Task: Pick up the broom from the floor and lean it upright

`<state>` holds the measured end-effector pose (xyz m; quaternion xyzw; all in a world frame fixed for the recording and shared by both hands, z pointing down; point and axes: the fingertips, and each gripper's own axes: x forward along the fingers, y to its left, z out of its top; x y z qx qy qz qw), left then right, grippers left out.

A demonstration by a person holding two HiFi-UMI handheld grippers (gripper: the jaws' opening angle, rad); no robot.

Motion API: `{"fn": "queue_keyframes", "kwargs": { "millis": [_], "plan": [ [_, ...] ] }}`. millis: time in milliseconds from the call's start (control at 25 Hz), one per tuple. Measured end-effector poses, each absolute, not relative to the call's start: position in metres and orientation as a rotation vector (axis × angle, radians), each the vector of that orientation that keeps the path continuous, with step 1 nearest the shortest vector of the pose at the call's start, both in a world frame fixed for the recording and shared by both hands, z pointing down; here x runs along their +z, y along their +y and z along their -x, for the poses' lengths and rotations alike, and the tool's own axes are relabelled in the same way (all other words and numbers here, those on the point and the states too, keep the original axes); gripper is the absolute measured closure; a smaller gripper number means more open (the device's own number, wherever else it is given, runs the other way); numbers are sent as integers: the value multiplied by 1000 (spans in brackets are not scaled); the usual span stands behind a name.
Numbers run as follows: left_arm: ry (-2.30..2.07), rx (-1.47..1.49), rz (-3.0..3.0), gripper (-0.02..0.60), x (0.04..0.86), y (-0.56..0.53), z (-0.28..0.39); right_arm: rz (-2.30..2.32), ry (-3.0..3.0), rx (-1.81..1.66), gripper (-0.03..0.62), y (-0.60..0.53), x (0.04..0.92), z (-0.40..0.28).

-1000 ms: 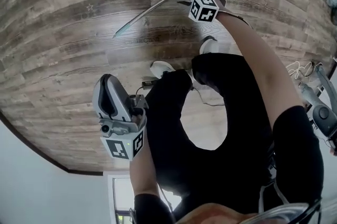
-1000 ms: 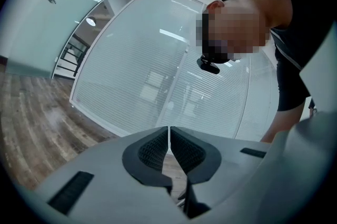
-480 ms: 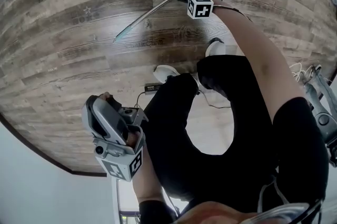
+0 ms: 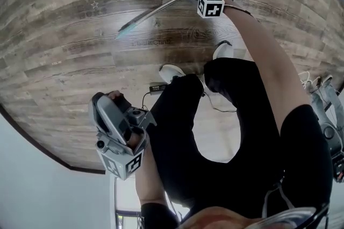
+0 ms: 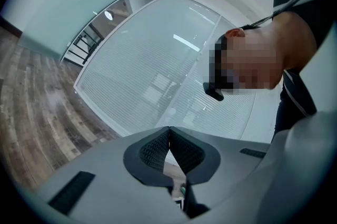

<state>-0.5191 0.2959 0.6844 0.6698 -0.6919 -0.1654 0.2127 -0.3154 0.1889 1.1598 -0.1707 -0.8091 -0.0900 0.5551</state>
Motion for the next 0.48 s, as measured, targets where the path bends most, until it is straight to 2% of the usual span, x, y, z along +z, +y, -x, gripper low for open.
{"fn": "queue_keyframes", "kwargs": {
  "millis": [120, 240, 320, 480],
  "plan": [
    [-1858, -329, -1958, 561, 686, 295, 495, 321, -1984, -160, 497, 177, 1114, 324],
    [-1777, -383, -1961, 563, 675, 298, 472, 241, -2060, -53, 503, 157, 1058, 323],
    [-1720, -422, -1962, 561, 661, 294, 454, 175, -2099, 16, 507, 141, 1024, 316],
    [-1650, -304, -2122, 561, 611, 286, 408, 36, -2172, 114, 508, 126, 966, 301]
  ]
}}
